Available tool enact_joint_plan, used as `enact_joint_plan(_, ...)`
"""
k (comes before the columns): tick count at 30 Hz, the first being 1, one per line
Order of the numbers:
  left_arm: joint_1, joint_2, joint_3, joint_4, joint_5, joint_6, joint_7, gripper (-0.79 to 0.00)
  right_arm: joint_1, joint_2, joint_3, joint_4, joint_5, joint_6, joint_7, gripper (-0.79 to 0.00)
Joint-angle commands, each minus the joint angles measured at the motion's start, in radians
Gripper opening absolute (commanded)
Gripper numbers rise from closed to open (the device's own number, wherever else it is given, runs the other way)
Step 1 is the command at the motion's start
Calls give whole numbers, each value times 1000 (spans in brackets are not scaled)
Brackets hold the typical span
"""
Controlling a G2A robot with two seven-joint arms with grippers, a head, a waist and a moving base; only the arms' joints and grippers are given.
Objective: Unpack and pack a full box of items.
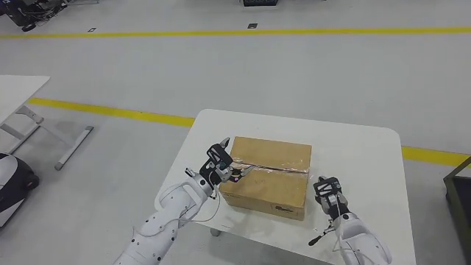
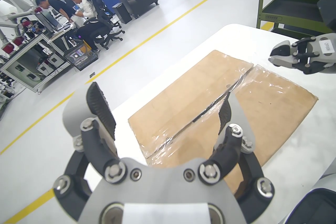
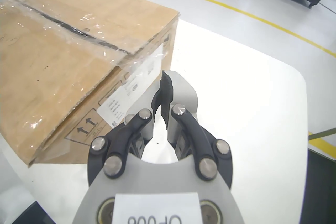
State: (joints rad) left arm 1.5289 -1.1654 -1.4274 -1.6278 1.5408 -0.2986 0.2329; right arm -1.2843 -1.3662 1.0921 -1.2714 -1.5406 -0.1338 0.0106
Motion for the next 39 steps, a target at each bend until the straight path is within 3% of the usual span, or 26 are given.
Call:
enact_joint_plan(1, 0, 0, 0, 0, 0, 0, 0, 0, 25, -8, -25, 36, 20, -10, -1, -785)
enact_joint_plan(9, 0, 0, 0, 0, 0, 0, 0, 0, 92, -37, -127, 125, 9, -35, -23, -785)
enact_joint_plan(17, 0, 0, 0, 0, 0, 0, 0, 0, 117, -45, -145, 146, -3, -32, -52, -785)
enact_joint_plan(22, 0, 0, 0, 0, 0, 0, 0, 0, 59, -22, -70, 74, -15, 13, -61, -785)
enact_joint_plan(30, 0, -1, 3, -3, -3, 1, -3, 0, -126, 29, 122, -187, -54, 83, -3, -785)
enact_joint_plan(39, -58, -18, 128, -47, 21, 14, -60, 0, -259, 51, 242, -304, -29, 96, 18, -785)
